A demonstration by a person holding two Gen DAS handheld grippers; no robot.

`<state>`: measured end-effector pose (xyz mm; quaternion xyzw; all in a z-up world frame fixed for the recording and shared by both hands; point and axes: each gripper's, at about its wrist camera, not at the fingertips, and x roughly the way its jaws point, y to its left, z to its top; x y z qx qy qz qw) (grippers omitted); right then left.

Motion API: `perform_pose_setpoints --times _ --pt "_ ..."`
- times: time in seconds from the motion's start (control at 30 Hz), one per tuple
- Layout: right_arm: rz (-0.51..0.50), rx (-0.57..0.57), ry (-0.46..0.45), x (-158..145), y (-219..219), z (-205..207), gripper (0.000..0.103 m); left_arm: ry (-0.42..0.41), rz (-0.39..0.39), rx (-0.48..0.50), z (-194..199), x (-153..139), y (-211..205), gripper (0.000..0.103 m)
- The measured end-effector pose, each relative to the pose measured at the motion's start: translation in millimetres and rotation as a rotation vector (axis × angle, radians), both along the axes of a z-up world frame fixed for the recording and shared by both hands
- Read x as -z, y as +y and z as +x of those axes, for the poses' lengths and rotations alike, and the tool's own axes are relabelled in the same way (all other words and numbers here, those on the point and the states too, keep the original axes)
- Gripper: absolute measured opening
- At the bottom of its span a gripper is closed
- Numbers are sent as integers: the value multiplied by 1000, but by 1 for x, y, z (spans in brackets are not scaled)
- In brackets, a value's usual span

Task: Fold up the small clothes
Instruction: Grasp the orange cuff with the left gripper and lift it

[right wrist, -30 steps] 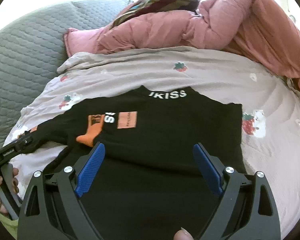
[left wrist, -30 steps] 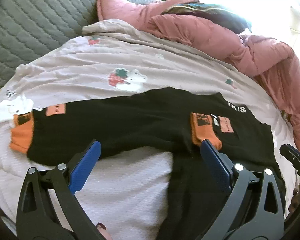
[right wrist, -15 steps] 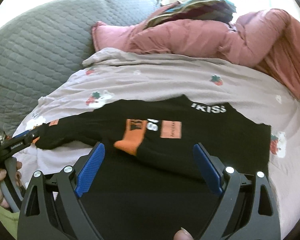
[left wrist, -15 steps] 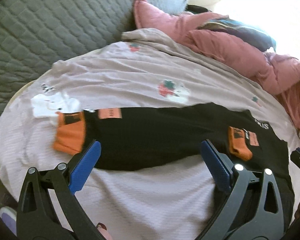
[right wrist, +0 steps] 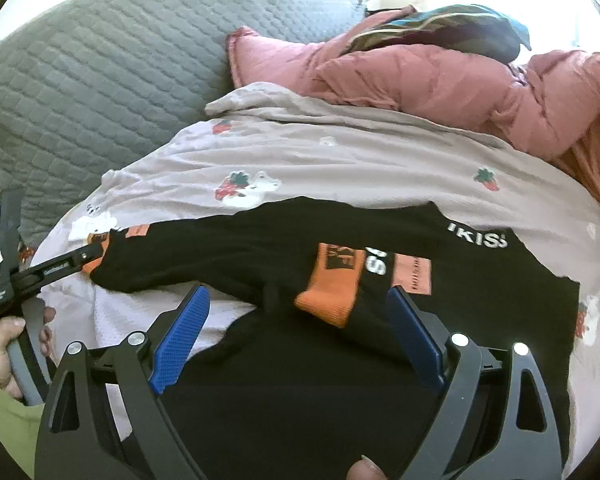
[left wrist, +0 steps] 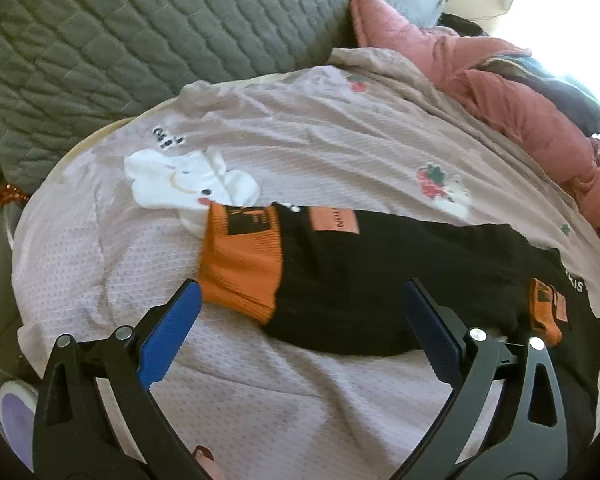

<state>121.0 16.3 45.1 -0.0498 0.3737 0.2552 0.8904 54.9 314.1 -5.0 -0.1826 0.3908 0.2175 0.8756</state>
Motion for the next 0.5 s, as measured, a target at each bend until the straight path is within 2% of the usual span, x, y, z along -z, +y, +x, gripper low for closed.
perform_pose_setpoints --times 0.13,0.17,0.3,0.33,0.37,0.4,0.43,0.47,0.5 --pt "-16 -40 -11 4 17 0 89 4 -42 -26 1 13 14 93" --pt "-18 -47 -14 5 21 -1 89 5 -50 -33 2 16 17 88" --pt "-14 -64 -11 8 29 -3 89 10 -60 -55 7 27 23 60" --pt "-16 -67 -9 10 29 -3 89 11 -45 -59 9 29 22 57" --pt "-18 -67 -9 11 29 -4 89 12 -33 -61 11 29 21 49" --pt "-22 -62 -8 13 27 -4 89 13 -16 -61 13 31 20 34" --pt "-23 -56 -6 14 25 -3 89 10 2 -60 14 31 18 28" --pt "-22 -49 -2 15 22 -3 89 -3 -2 -51 14 31 17 17" --pt "-19 -39 3 17 20 -2 89 -29 -17 -38 13 29 17 12"
